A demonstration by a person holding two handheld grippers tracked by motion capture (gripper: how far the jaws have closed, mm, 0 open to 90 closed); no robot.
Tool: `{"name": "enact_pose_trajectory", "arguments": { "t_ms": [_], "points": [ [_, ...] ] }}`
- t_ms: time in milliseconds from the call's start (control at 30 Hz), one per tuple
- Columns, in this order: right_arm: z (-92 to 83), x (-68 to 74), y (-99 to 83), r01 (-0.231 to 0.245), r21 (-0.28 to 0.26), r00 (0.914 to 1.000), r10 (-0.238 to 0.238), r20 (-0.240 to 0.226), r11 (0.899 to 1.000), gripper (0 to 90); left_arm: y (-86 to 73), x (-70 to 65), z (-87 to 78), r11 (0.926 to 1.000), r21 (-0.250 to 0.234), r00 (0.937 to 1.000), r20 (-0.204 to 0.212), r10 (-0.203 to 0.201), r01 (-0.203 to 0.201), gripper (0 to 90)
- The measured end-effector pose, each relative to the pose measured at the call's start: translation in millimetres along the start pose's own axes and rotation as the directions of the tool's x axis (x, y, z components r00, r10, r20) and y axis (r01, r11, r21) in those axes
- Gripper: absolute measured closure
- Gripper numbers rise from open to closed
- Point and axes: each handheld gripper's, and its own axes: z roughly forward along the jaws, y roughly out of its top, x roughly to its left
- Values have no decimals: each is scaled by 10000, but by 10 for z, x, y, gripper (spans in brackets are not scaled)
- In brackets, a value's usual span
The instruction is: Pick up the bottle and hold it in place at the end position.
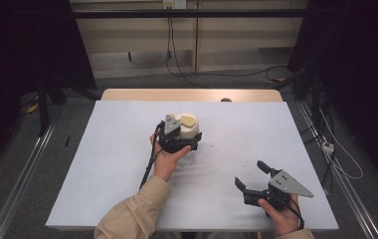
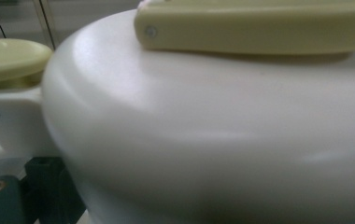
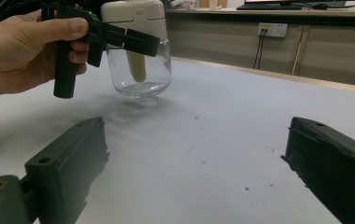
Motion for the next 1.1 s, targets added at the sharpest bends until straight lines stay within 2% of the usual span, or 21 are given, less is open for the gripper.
{"name": "enact_pose_trajectory", "arguments": {
  "t_ms": [267, 367, 633, 733, 1100],
  "points": [
    [2, 1, -2, 18, 18, 10000, -18, -9, 10000, 49, -8, 21, 23, 10000, -29, 9999, -105, -52, 51, 53],
    [1, 3, -1, 16, 26, 10000, -16, -14, 10000, 50, 0, 27, 43, 9999, 102, 9997, -224, -32, 34, 53],
    [-2, -2, -2, -5, 25, 10000, 5, 19, 10000, 50, 70, 13, 71, 9997, -6, 9995, -204, 238, -238, 53],
    [-4, -1, -1, 0, 13, 10000, 0, 1, 10000, 51, 84, -3, 80, 9998, -49, 9996, -195, 202, -203, 53],
    [2, -2, -2, 1, 12, 10000, -1, -5, 10000, 51, 40, 42, 132, 9997, 166, 9990, -394, 198, -192, 53]
  ]
}}
